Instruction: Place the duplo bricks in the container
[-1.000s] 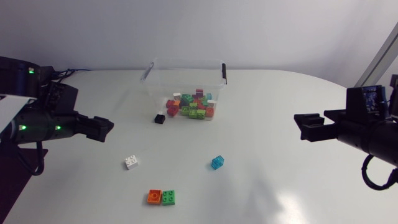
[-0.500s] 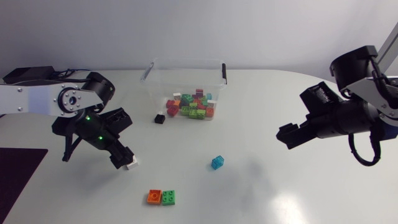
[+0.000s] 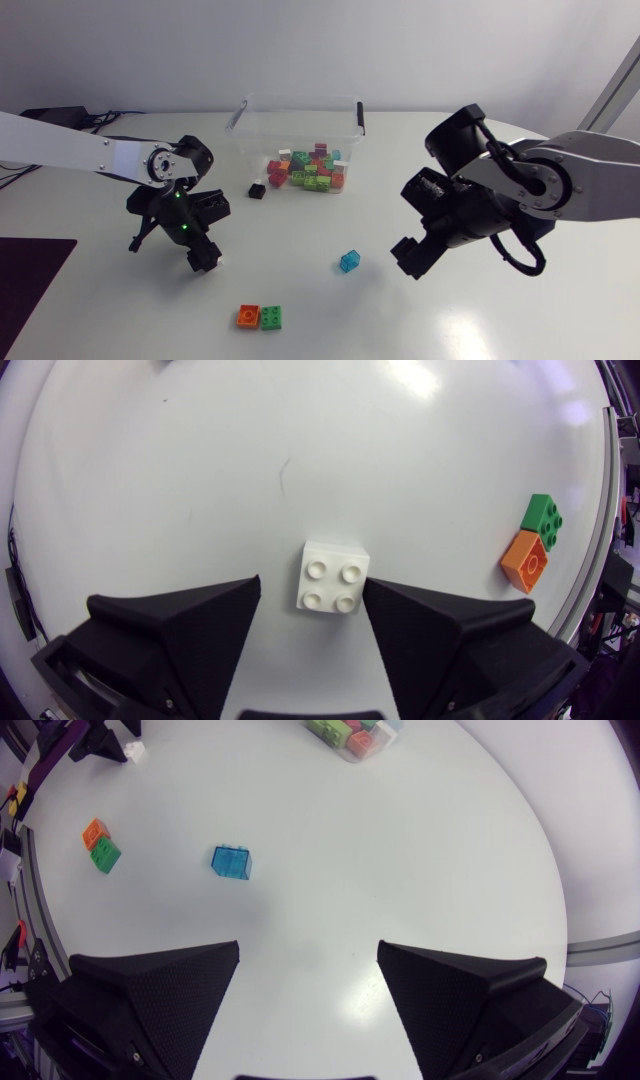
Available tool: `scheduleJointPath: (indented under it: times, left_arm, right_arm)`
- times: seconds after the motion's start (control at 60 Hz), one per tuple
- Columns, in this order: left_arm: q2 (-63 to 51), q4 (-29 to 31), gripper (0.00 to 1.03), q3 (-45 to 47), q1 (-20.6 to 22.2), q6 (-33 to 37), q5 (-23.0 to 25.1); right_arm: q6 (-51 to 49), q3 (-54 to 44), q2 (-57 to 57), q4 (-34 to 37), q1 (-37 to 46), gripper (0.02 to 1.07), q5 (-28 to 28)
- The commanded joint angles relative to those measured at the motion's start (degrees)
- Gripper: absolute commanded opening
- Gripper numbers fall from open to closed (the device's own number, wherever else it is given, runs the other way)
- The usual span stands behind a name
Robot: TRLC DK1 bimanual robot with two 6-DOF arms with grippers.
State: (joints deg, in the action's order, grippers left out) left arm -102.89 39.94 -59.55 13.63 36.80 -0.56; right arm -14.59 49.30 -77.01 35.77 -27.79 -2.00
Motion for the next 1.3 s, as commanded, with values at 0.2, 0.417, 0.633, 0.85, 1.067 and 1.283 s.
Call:
scheduleJointPath:
  times: [0.2, 0.417, 0.633, 0.85, 1.067, 1.283]
  left_arm:
    - [-4.9, 0.5, 0.39, -1.9, 0.3, 4.7, -0.1]
    - [-2.5, 3.9, 0.32, -3.9, 0.3, 5.6, 1.4]
    - [4.7, 8.5, 0.32, -6.8, -0.4, 6.0, 4.3]
    - [10.2, 9.9, 0.32, -13.6, -0.4, 2.3, 9.0]
    - [11.0, 9.0, 0.32, -21.9, -2.1, -3.9, 15.7]
    - [9.9, 5.5, 0.33, -25.4, -3.0, -8.3, 17.2]
  right_arm:
    - [3.0, 2.1, -8.1, -3.0, -4.4, 0.99, -1.0]
    - [6.7, 7.0, -15.6, -3.1, -7.7, 0.96, 0.0]
    - [9.1, 11.7, -22.3, -1.7, -8.9, 0.96, 3.6]
    - [10.0, 14.5, -26.9, -1.1, -8.8, 0.92, 4.5]
    - [10.4, 17.9, -32.0, -0.4, -8.7, 0.82, 4.2]
    - [10.5, 19.2, -33.2, 0.2, -8.9, 0.59, 3.4]
